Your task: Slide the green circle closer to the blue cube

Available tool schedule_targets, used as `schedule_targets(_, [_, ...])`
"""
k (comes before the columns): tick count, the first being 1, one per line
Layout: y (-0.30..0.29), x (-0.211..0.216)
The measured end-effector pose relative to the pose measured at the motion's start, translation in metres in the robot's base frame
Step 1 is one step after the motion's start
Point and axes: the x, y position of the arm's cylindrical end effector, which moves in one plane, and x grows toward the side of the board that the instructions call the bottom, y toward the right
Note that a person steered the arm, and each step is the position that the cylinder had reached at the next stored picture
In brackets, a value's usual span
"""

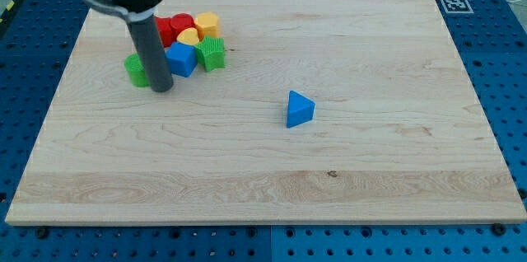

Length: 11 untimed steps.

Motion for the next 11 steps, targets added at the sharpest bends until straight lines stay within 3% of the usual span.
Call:
schedule_targets(1, [-0.001, 0.026])
schedule_targets(3, [-0.021, 0.029])
schedule_targets(6, [-0.056, -0.011])
schedule_targets(11, [-0.045, -0.055])
